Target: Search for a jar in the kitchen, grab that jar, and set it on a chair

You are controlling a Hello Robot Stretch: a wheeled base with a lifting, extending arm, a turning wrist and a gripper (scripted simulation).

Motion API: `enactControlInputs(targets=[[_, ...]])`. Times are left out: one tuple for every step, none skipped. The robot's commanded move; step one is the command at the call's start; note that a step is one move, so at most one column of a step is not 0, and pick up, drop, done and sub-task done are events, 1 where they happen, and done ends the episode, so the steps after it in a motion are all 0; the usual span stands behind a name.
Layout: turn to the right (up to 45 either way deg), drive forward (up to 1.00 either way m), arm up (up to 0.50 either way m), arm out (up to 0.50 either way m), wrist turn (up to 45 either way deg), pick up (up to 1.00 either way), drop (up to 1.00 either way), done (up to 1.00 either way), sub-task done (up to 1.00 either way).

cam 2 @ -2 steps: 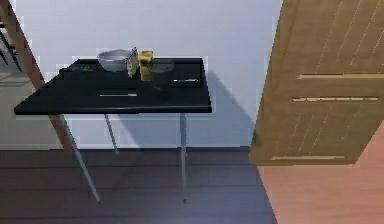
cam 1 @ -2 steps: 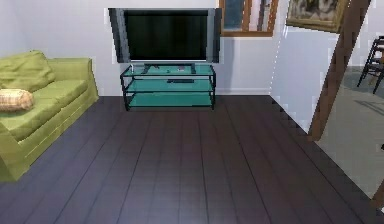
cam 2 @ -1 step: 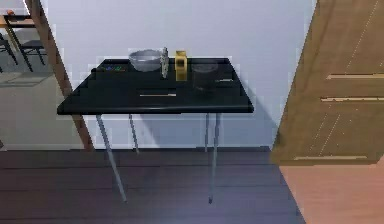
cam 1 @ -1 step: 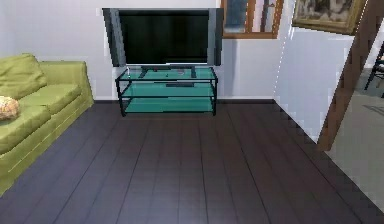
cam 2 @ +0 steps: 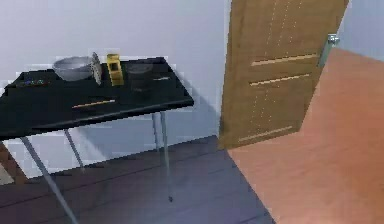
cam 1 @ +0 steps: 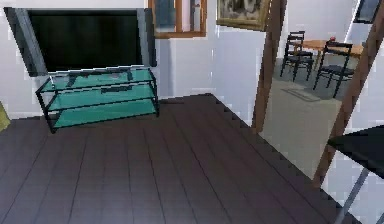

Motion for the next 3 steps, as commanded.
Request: enactControlInputs(targets=[[0.0, 0.9, 0.0, 0.0, 0.0, 0.0, 0.0, 0.0, 0.0], [45.0, 0.0, 0.0, 0.0, 0.0, 0.0, 0.0, 0.0, 0.0], [0.0, 0.35, 0.0, 0.0, 0.0, 0.0, 0.0, 0.0, 0.0]])
